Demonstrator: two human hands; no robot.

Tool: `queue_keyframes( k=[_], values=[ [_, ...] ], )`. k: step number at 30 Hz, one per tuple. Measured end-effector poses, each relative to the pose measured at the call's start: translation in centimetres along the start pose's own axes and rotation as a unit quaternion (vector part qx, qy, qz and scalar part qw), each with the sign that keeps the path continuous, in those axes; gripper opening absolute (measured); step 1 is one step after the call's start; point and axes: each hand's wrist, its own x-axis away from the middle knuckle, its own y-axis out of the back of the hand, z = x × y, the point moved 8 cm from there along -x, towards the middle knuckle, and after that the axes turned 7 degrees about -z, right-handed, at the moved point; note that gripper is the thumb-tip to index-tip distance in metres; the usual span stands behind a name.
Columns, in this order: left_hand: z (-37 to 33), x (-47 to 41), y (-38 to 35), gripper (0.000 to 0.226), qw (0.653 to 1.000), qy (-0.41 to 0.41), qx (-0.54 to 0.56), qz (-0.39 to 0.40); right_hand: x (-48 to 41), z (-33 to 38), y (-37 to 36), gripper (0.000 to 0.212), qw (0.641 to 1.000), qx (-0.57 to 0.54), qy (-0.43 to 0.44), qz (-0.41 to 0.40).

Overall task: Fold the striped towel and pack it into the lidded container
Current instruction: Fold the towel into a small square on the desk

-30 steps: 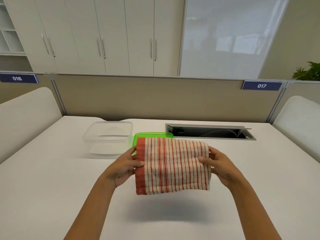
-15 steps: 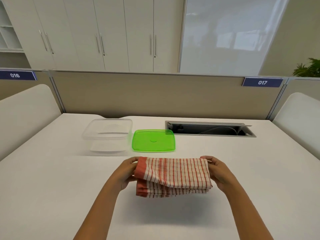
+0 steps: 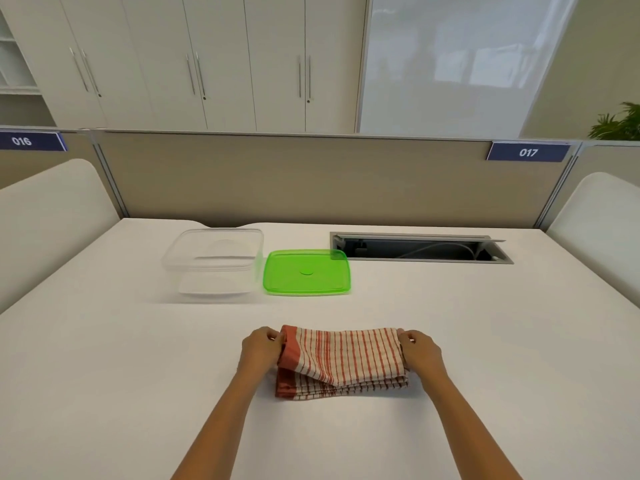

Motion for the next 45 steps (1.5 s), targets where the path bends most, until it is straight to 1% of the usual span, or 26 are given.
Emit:
queue_keyframes(
  k=[3,5,6,10,12,14,17,19,21,24,26,28,29,31,33,35,37,39,40,42,43,45],
  values=[
    [-0.3,0.8,-0.2,0.047,0.999,0.025,0.024,0.022,0.5,0.1,-0.4,0.045,0.999,-0.04,-0.008,0.035],
    [-0.5,1.2,-0.4,0.058,0.998,0.043,0.042,0.03,0.9,0.4,-0.7,0.047,0.995,-0.069,-0.012,0.072],
    [-0.7,1.4,-0.6,0.058,0.998,0.041,0.047,0.032,1.1,0.6,-0.9,0.047,0.993,-0.077,-0.01,0.089],
    [-1.0,2.0,-1.0,0.041,0.997,0.034,0.067,0.036,2.0,1.5,-1.2,0.047,0.985,-0.101,0.006,0.142],
    [-1.0,2.4,-0.9,0.039,0.994,0.041,0.095,0.038,1.9,1.8,-0.7,0.044,0.986,-0.106,0.023,0.128],
    [-0.9,2.7,-0.9,0.038,0.989,0.05,0.136,0.039,1.6,1.9,0.1,0.041,0.991,-0.099,0.04,0.085],
    [-0.6,3.6,-1.3,0.039,0.979,0.057,0.189,0.052,1.5,1.7,0.5,0.04,0.996,-0.042,0.073,0.027],
    [-0.4,4.1,-1.6,0.046,0.978,0.048,0.198,0.053,1.9,1.5,0.0,0.041,0.995,0.002,0.1,0.012],
    [-0.1,4.4,-1.7,0.057,0.98,0.037,0.19,0.048,2.3,1.2,-0.6,0.042,0.992,0.024,0.122,0.004],
    [-0.3,4.5,-1.4,0.065,0.99,-0.011,0.136,0.026,2.6,0.8,-0.9,0.048,0.988,0.063,0.141,-0.014],
    [-1.1,4.7,-1.2,0.064,0.996,-0.066,0.064,0.004,2.7,0.9,-0.9,0.053,0.98,0.117,0.155,-0.032],
    [-2.1,5.0,-0.9,0.061,0.993,-0.112,-0.01,-0.038,2.8,1.4,-0.6,0.058,0.97,0.159,0.177,-0.052],
    [-2.7,5.2,-0.6,0.059,0.987,-0.137,-0.044,-0.069,2.9,1.8,-0.4,0.06,0.966,0.166,0.188,-0.06],
    [-4.5,5.9,-0.7,0.052,0.963,-0.216,-0.103,-0.12,3.2,2.6,-0.3,0.06,0.958,0.174,0.216,-0.073],
    [-6.4,6.8,-2.1,0.044,0.937,-0.301,-0.137,-0.113,3.8,3.6,-0.8,0.055,0.945,0.191,0.257,-0.072],
    [-7.3,7.5,-4.2,0.042,0.915,-0.357,-0.166,-0.087,4.7,4.5,-2.1,0.052,0.923,0.227,0.307,-0.052],
    [-6.4,7.1,-6.6,0.046,0.901,-0.362,-0.236,-0.047,5.4,4.8,-3.9,0.051,0.901,0.268,0.339,-0.027],
    [-4.3,6.1,-7.9,0.05,0.895,-0.325,-0.306,-0.013,5.7,4.2,-5.5,0.053,0.89,0.301,0.342,-0.003],
    [-3.6,5.7,-7.9,0.051,0.892,-0.313,-0.324,-0.015,5.7,3.6,-6.0,0.053,0.889,0.313,0.333,0.006],
    [-3.3,5.5,-6.7,0.051,0.891,-0.308,-0.33,-0.056,5.5,2.3,-6.4,0.054,0.896,0.322,0.307,0.011],
    [-3.1,5.3,-6.0,0.051,0.896,-0.301,-0.318,-0.078,5.3,1.9,-6.3,0.054,0.9,0.322,0.294,0.01],
    [-1.9,4.3,-5.8,0.052,0.915,-0.268,-0.296,-0.055,4.9,1.4,-6.1,0.055,0.91,0.316,0.269,0.013]
  ],
)
